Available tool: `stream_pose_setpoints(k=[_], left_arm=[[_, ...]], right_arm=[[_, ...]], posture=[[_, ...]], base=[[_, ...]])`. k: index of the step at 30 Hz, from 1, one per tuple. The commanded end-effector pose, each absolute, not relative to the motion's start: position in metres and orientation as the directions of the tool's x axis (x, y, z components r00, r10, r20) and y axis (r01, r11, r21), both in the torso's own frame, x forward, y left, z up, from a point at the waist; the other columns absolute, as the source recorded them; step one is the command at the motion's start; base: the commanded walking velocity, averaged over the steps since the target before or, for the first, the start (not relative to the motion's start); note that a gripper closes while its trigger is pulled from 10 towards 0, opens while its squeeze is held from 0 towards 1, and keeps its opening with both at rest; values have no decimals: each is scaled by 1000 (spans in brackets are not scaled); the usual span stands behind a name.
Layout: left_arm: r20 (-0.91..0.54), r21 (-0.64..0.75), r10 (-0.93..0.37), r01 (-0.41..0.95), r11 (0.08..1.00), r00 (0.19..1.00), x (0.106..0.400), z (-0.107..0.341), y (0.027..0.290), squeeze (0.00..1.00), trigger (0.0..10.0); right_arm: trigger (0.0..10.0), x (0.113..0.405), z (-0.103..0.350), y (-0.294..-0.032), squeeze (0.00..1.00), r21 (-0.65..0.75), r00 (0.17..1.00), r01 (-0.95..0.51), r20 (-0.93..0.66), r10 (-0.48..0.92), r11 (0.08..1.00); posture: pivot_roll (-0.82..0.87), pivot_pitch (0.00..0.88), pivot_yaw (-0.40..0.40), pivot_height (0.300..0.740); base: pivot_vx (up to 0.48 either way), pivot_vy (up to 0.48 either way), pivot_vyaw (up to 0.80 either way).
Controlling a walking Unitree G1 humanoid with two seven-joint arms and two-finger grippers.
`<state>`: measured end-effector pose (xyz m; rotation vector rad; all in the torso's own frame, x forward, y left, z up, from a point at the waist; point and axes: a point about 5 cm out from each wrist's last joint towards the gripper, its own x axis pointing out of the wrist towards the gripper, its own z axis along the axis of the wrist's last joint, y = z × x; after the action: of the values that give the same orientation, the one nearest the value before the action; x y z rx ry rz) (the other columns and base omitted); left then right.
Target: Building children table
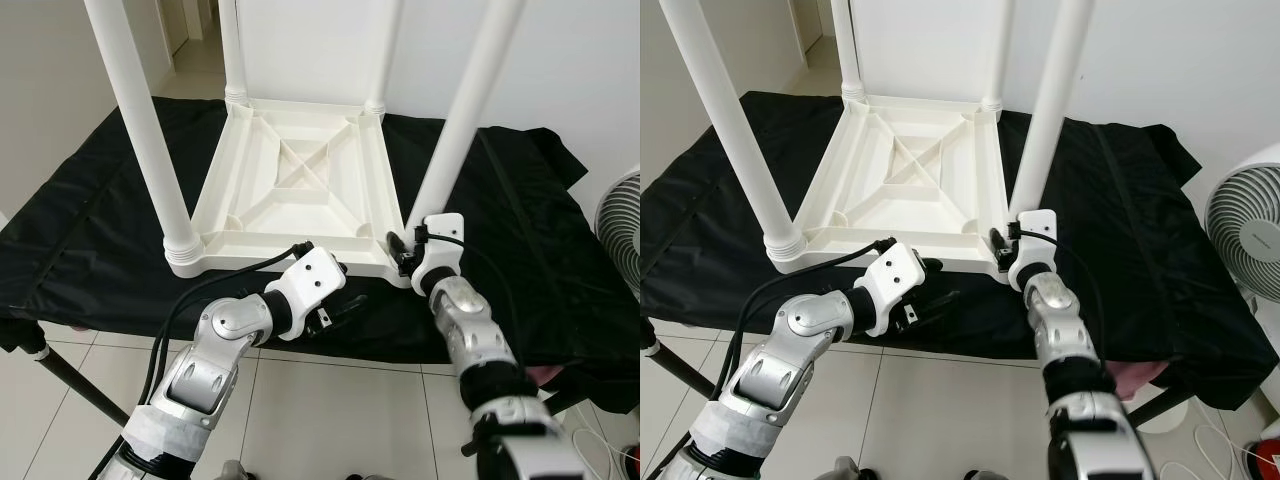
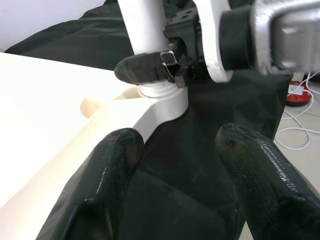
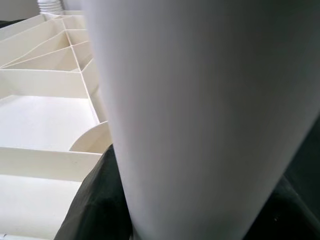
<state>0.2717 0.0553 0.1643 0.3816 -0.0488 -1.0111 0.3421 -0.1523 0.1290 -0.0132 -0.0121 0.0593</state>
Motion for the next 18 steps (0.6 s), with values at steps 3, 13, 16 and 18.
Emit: stream_pose_setpoints(k=[3, 13, 16, 18], left_arm=[[-109, 354, -807, 781, 514, 580, 273, 165, 54, 0, 10000], [-108, 353, -807, 782, 515, 580, 272, 165, 53, 0, 10000], [-108, 352, -806, 781, 516, 581, 272, 165, 53, 0, 10000], [-107, 352, -806, 780, 517, 582, 272, 165, 53, 0, 10000]], right_arm=[[10000, 331, 127, -142, 0, -11, 998, 58, 16, -58, 998], [10000, 323, 134, -122, 1000, 51, 999, 15, 48, -18, 999], [10000, 323, 139, -128, 1000, 37, 998, 9, 69, -11, 999], [10000, 323, 140, -130, 1000, 36, 997, 1, 75, -3, 999]], posture=[[-110, 40, -17, 740], [-108, 37, -22, 740], [-108, 37, -24, 740], [-108, 37, -24, 740]], base=[[0, 0, 0], [0, 0, 0], [0, 0, 0], [0, 0, 0]])
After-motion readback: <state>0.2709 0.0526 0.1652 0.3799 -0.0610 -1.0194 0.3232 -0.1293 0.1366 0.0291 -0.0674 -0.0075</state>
